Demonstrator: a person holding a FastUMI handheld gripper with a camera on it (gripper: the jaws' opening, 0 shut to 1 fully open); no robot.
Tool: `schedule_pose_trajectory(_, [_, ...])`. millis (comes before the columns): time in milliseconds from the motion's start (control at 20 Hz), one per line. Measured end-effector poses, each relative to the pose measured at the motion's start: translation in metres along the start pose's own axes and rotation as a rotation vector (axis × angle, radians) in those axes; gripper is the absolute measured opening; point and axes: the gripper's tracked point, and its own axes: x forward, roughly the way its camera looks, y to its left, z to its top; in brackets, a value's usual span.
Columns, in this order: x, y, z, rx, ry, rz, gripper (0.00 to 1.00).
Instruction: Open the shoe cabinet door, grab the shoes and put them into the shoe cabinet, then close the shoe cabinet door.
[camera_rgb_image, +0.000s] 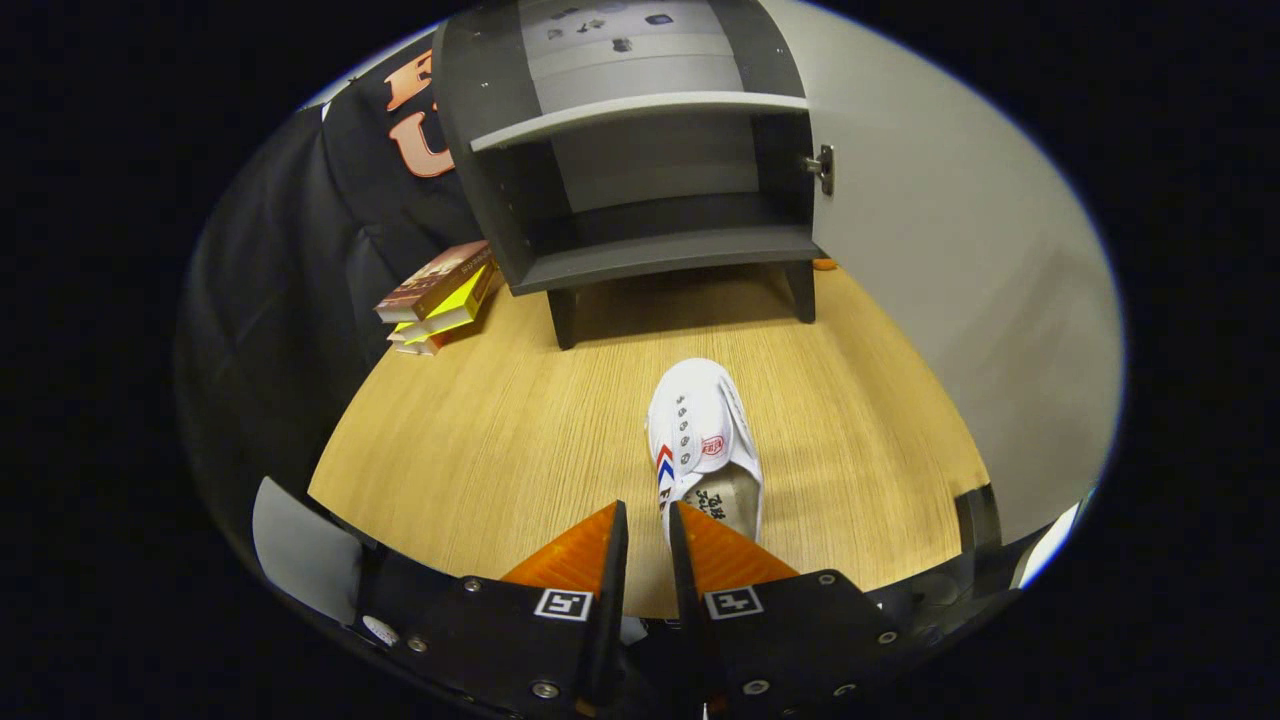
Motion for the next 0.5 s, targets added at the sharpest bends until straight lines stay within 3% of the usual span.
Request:
schedule_pose_trajectory(250, [0.049,-0.018,-0.011,0.025,0.071,0.007,0.27])
schedule_pose_trajectory(500, [0.07,-0.022,-0.021,0.066,0.128,0.055,0.27])
